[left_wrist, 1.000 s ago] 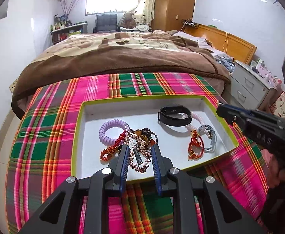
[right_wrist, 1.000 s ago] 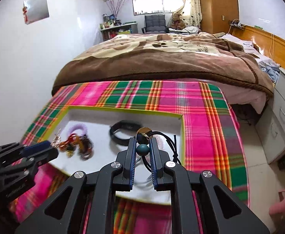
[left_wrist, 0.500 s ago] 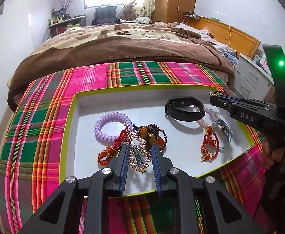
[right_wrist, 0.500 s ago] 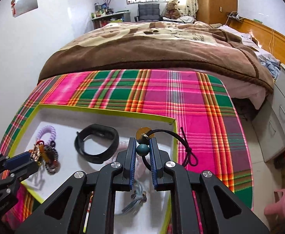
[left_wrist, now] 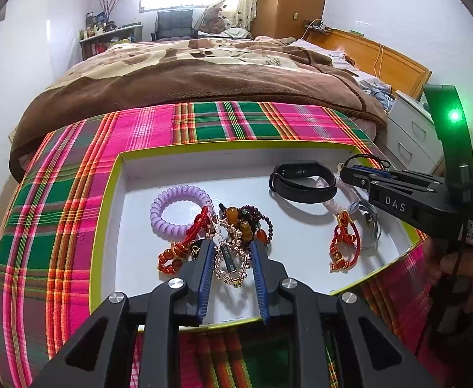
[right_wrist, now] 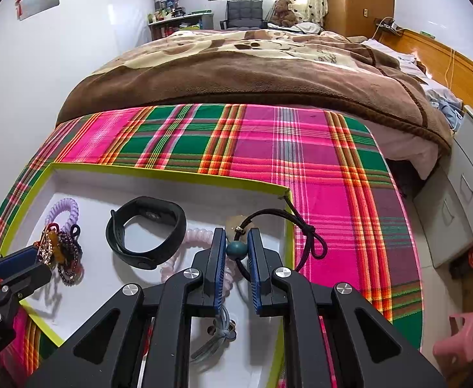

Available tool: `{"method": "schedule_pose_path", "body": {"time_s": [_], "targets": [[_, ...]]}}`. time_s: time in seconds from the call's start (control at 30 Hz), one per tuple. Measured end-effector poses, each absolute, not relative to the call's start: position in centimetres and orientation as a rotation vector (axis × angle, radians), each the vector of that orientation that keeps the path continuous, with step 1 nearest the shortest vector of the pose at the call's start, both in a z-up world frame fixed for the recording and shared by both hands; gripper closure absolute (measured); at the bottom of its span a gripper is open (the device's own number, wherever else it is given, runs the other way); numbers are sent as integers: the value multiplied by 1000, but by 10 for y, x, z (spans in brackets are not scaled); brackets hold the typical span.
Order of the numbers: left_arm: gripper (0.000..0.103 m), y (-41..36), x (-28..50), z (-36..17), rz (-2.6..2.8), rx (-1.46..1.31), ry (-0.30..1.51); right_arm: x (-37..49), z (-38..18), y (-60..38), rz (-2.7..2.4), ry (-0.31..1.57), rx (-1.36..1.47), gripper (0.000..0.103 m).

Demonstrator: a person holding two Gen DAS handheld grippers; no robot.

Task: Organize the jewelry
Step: 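Open the left tool to release the gold chain while the right tool releases the black cord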

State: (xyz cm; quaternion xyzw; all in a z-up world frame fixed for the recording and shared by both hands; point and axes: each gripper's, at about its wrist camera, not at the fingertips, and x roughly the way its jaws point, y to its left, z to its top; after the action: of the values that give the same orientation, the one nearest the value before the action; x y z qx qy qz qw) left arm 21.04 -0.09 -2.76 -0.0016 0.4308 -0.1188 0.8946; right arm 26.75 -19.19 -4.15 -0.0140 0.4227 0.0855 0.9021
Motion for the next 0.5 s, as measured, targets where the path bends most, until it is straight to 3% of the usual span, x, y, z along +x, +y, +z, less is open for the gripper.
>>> {"method": "schedule_pose_path", "body": {"time_s": [0.27, 0.5], "targets": [[79, -3, 211, -28, -245, -2, 905, 266, -42, -193, 184, 875, -19, 85], [76, -2, 211, -28, -241, -3, 906, 264, -41, -190, 194, 870, -14, 74]]}}
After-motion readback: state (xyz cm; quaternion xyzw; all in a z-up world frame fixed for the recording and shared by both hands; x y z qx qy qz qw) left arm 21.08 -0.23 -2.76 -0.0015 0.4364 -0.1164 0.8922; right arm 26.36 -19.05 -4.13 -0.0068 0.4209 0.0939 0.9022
